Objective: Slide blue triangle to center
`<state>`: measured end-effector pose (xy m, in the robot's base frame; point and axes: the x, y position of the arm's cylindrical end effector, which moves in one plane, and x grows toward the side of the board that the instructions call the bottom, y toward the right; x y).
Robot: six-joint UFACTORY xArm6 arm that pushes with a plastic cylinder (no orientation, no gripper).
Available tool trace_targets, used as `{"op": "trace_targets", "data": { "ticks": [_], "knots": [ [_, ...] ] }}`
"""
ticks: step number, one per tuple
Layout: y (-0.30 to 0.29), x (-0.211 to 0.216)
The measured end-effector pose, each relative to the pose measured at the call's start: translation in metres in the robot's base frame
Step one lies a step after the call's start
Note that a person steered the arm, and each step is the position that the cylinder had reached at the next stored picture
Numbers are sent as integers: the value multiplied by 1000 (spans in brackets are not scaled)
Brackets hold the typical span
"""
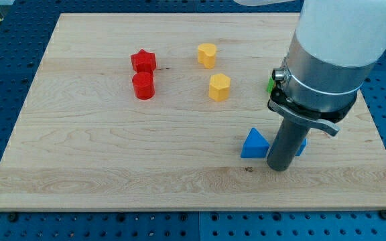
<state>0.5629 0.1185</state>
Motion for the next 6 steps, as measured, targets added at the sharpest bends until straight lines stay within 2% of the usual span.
{"op": "trace_targets", "data": {
  "ticks": [4, 6],
  "knots": [
    [-70, -41],
    [-72, -68]
  ]
}}
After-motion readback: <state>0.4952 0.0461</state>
